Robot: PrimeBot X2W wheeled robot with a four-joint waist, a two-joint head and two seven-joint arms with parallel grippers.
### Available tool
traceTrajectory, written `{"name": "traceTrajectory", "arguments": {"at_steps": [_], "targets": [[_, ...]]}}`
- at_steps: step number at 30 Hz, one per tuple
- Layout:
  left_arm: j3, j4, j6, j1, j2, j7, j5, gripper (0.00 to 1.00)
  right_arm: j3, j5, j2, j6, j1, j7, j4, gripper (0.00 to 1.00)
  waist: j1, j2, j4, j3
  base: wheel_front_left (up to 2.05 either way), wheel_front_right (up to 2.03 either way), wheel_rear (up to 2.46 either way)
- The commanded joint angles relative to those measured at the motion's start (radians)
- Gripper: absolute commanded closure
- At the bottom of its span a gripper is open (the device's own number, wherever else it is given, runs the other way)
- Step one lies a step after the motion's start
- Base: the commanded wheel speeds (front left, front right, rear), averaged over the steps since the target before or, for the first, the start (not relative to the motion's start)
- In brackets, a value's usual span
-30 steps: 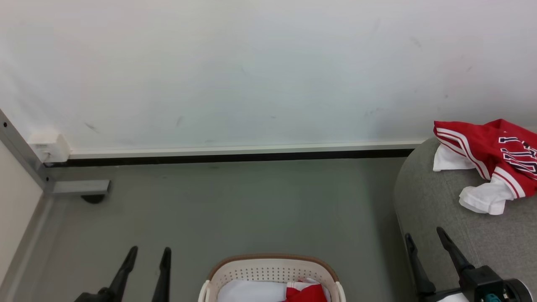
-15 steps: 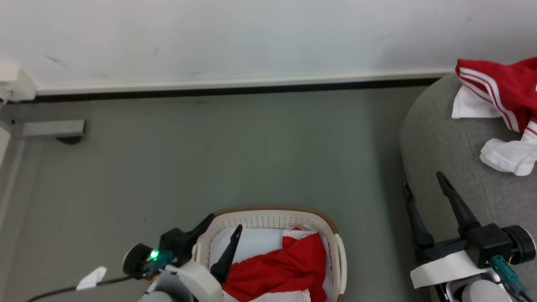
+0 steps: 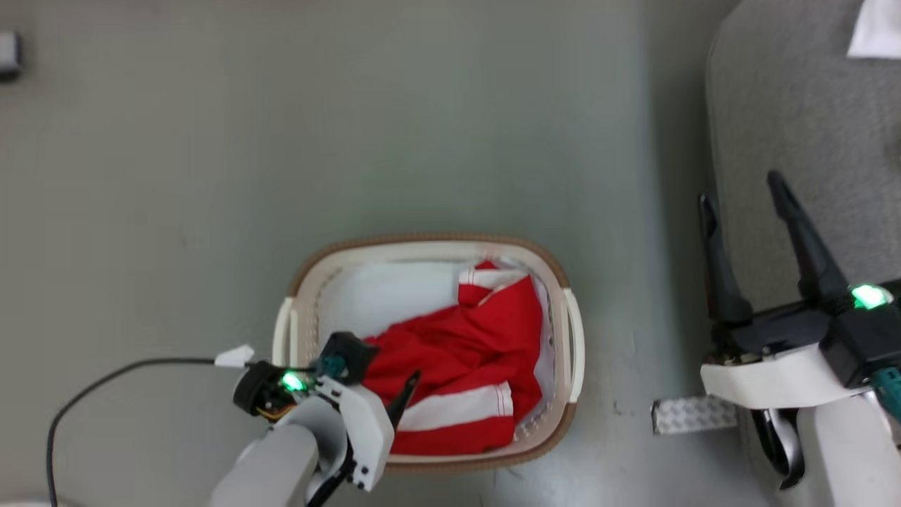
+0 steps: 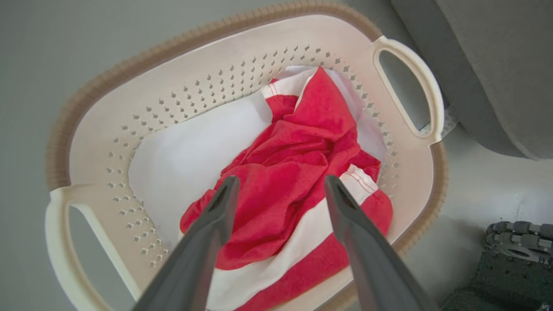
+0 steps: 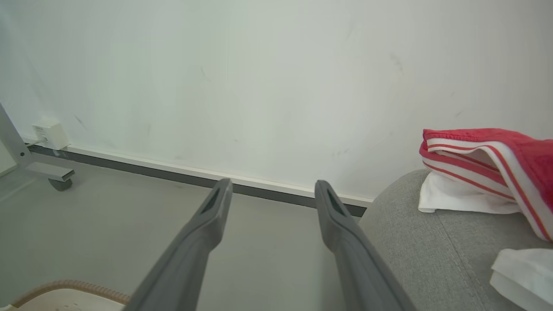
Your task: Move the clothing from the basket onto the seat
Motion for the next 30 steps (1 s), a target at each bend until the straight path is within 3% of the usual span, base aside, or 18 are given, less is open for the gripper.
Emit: {"name": "traceTrajectory", "arguments": {"at_steps": [1, 15, 26, 27, 29, 30], "targets": [[-0.017, 0.028, 0.001, -0.036, -0.001, 0.005, -0.019, 0.0, -0.008, 0.002, -0.002, -0.002, -0.026, -0.002, -0.024, 0.0, -0.0004, -0.0001, -0.009, 0.115, 0.0, 0.0, 0.0], [-0.16, 0.244, 0.001, -0.248, -0.01, -0.03, -0.092, 0.0, -0.036, -0.022, -0.002, -0.002, -0.069, -0.002, -0.151, 0.0, -0.0004, -0.0001, -0.001, 0.312, 0.0, 0.0, 0.0], [-0.261, 0.322, 0.001, -0.327, -0.05, -0.073, -0.152, 0.0, -0.053, -0.017, -0.002, -0.002, -0.056, -0.002, -0.165, 0.0, -0.0004, -0.0001, 0.004, 0.334, 0.0, 0.0, 0.0], [-0.269, 0.324, 0.001, -0.329, -0.053, -0.073, -0.163, 0.13, -0.053, -0.014, -0.002, -0.002, -0.058, -0.002, -0.166, 0.0, -0.0004, -0.0001, 0.002, 0.333, 0.0, 0.0, 0.0], [-0.29, 0.325, 0.001, -0.334, -0.058, -0.074, -0.17, 1.0, -0.052, -0.009, -0.002, -0.002, -0.06, -0.002, -0.165, 0.0, -0.0004, -0.0001, 0.0, 0.332, 0.0, 0.0, 0.0], [-0.299, 0.322, 0.001, -0.333, -0.061, -0.079, -0.181, 1.0, -0.051, -0.009, -0.002, -0.002, -0.06, -0.002, -0.163, 0.0, -0.0004, -0.0001, -0.001, 0.33, 0.0, 0.0, 0.0]]}}
